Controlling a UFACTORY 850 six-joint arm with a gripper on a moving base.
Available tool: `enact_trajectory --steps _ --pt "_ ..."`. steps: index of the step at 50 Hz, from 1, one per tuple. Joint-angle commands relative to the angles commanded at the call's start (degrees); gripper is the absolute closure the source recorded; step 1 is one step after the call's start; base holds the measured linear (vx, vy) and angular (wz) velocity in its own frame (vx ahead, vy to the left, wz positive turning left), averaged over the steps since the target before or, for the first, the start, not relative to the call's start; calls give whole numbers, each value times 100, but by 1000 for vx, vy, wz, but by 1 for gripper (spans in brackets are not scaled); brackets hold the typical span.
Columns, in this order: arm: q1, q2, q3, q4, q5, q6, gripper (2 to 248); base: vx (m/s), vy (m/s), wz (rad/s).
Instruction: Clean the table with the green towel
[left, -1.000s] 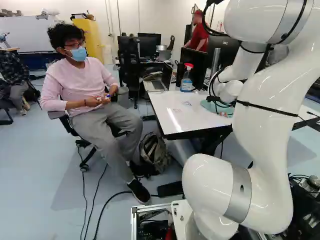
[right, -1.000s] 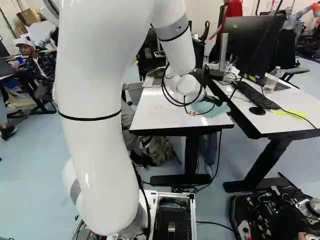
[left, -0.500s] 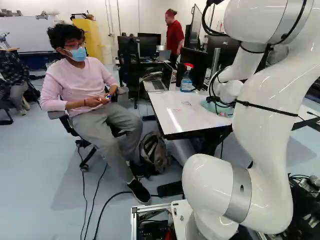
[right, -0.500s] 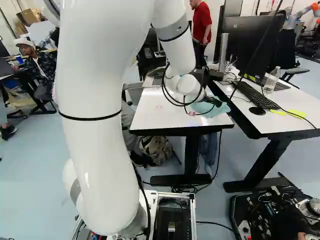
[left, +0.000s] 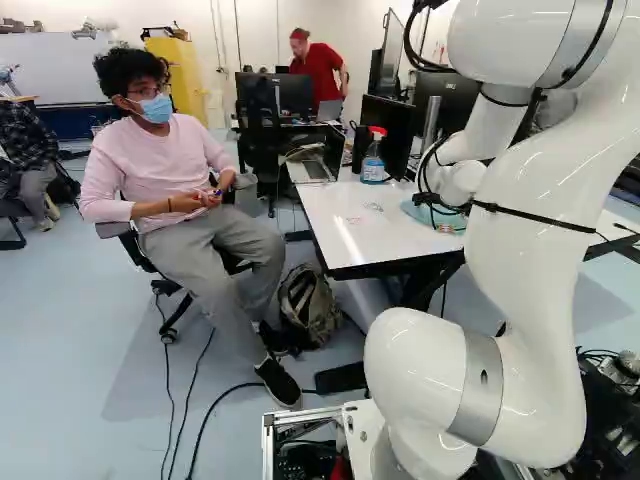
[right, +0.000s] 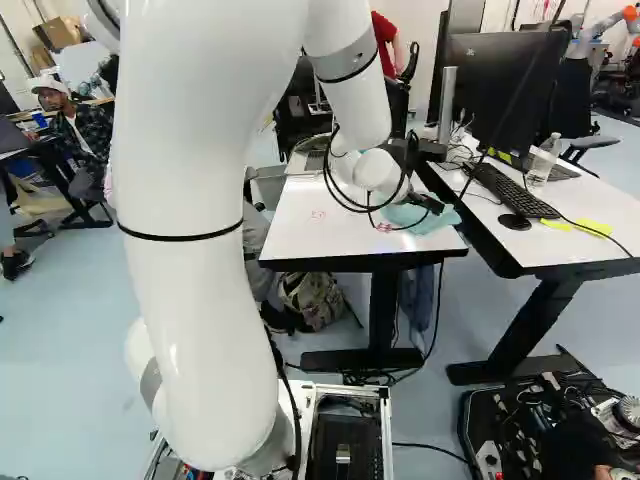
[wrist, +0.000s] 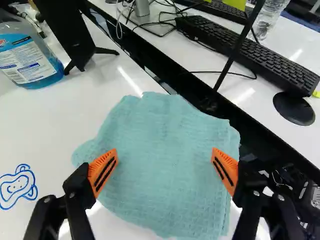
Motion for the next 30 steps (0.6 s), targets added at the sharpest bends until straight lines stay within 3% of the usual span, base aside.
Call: enact_trajectory --steps 12,13,17,18,23,24,28,29,30 --pt "0 0 0 0 0 0 3 0 0 0" --pt "0 0 0 0 0 0 31 0 0 0" --pt "0 0 0 0 0 0 31 0 0 0" --pt "0 0 0 0 0 0 70 0 0 0" --pt "0 0 0 0 0 0 70 0 0 0" --pt "0 0 0 0 0 0 109 0 0 0" --pt "0 0 0 0 0 0 109 0 0 0" --pt "0 0 0 0 0 0 147 0 0 0" --pt "0 0 0 0 0 0 147 0 0 0"
